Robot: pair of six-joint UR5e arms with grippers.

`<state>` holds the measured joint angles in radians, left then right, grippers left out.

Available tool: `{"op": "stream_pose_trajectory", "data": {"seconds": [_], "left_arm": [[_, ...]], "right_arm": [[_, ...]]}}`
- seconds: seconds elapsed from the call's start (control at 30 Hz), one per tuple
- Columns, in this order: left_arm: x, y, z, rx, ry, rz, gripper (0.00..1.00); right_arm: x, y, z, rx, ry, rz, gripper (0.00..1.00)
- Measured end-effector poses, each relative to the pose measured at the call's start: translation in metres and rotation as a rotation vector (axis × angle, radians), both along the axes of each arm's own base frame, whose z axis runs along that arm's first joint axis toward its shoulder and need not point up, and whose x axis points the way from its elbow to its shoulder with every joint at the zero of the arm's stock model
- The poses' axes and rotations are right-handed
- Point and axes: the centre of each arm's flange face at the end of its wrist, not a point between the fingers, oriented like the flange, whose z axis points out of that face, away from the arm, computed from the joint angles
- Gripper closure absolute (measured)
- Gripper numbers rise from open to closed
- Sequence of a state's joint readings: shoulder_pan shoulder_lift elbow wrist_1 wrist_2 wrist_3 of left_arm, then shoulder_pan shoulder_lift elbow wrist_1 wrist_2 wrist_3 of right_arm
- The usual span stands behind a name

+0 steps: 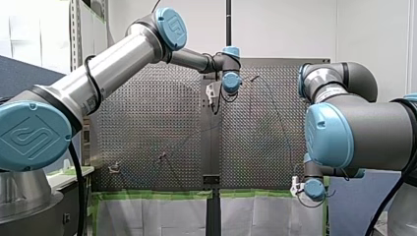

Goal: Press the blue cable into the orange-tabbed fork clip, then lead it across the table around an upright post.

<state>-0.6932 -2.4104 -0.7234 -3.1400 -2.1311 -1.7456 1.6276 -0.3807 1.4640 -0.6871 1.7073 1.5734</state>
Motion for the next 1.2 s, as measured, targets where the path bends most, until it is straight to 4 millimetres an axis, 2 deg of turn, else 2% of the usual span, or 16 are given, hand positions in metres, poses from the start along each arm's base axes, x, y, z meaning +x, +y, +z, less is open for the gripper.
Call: {"op": "stream_pose_trajectory", "data": {"seconds": [0.43,0.9,1.2], "left_arm": [[-0.002,0.003,-0.002,0.017,0.020,0.017,0.00],[-0.009,0.015,-0.008,0.001,0.111,0.052,0.00],[-0.003,0.027,-0.011,-0.047,0.172,0.045,0.00]], "right_arm": [[0.008,-0.016,0.007,-0.076,-0.035,0.060,1.00],[0.010,-0.015,0.007,-0.073,-0.037,0.069,1.00],[0.012,-0.015,0.007,-0.073,-0.036,0.073,1.00]]}}
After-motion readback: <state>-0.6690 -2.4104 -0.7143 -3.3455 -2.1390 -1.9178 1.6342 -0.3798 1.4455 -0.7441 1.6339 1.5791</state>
